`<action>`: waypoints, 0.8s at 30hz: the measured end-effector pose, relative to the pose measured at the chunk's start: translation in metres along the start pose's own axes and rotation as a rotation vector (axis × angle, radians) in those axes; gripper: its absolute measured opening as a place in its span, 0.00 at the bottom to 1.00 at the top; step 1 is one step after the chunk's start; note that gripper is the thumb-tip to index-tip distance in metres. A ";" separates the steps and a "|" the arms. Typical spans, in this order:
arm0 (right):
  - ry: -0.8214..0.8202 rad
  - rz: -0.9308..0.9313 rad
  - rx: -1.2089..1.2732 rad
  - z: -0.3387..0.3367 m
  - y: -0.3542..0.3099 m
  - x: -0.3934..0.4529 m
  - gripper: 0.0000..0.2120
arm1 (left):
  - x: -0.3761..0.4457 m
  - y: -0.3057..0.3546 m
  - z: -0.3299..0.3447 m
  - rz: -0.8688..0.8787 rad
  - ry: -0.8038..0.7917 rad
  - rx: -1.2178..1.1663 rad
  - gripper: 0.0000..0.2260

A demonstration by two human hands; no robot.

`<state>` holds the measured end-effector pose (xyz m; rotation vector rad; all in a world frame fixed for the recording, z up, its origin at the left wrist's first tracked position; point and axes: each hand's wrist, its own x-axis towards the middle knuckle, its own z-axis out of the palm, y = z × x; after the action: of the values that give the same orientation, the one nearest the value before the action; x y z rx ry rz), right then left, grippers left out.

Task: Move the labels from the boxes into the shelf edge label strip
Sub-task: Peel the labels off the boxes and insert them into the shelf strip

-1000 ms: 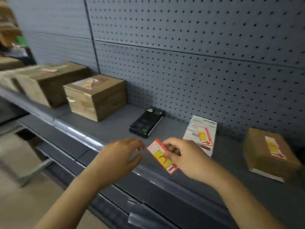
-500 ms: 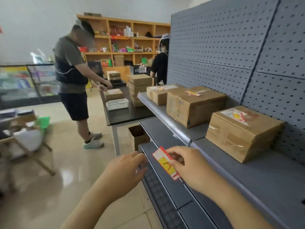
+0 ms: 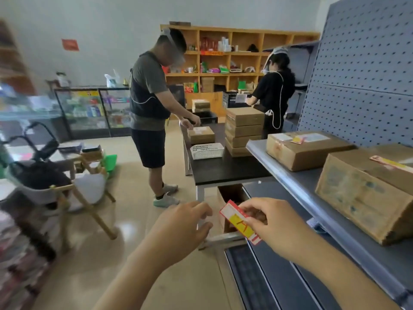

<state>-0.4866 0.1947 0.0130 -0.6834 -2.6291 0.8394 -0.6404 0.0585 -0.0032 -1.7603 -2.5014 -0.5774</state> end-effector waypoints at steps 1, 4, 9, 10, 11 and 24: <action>0.000 0.001 0.000 0.000 0.001 0.019 0.12 | 0.014 -0.011 -0.003 -0.007 0.008 0.010 0.10; 0.013 0.007 -0.013 0.007 -0.001 0.076 0.12 | 0.049 -0.047 -0.012 -0.005 0.029 0.045 0.10; 0.020 -0.008 -0.028 0.037 -0.011 0.155 0.11 | 0.095 -0.115 -0.012 -0.007 0.029 0.074 0.09; 0.020 0.005 -0.034 0.041 -0.011 0.170 0.11 | 0.107 -0.128 -0.011 -0.006 0.020 0.080 0.08; 0.023 0.021 -0.037 0.044 -0.011 0.185 0.11 | 0.121 -0.141 -0.010 0.001 0.009 0.083 0.08; 0.224 0.390 -0.004 0.039 0.011 0.290 0.10 | 0.320 -0.197 0.007 0.446 -0.216 0.061 0.09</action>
<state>-0.7432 0.3359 0.0145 -1.2402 -2.3323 0.8017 -0.9349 0.2923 0.0093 -2.3601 -2.0943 -0.2911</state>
